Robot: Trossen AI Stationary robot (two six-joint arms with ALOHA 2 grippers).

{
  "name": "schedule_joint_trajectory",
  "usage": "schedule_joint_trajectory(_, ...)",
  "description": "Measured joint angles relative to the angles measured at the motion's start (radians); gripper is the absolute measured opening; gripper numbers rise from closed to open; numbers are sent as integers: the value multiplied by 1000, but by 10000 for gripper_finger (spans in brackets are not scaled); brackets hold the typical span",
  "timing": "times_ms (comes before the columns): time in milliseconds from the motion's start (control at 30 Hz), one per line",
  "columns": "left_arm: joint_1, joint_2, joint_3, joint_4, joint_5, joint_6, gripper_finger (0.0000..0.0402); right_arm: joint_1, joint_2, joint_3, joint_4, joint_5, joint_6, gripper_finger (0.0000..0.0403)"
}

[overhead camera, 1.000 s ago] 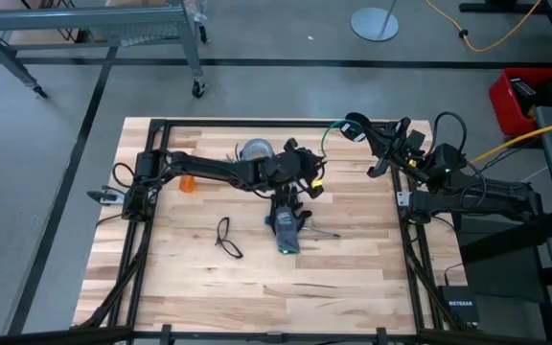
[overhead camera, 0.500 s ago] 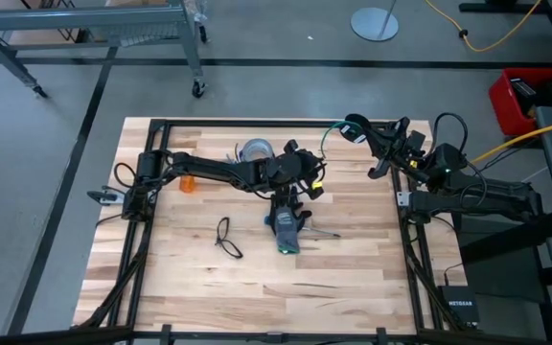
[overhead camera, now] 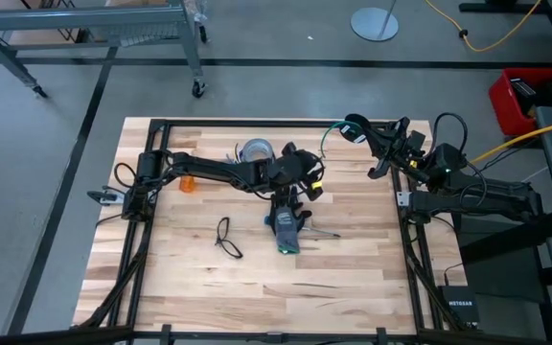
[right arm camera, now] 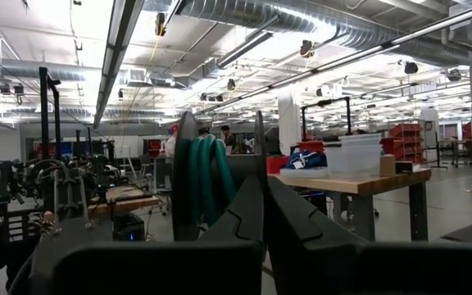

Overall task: Coil cords
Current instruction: Coil the green wire on the black spool

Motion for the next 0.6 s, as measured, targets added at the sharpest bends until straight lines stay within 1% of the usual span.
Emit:
schedule_joint_trajectory(200, -1, 0, 0, -85, 0, -62, 112, 0, 0, 0, -15, 0, 0, 3)
schedule_joint_trajectory(467, 5, 0, 0, -67, 0, -63, 113, -1, 0, 0, -26, 0, 0, 3)
schedule_joint_trajectory(600, 10, 0, 0, -29, 0, -62, 113, -1, 0, 0, -26, 0, 0, 3)
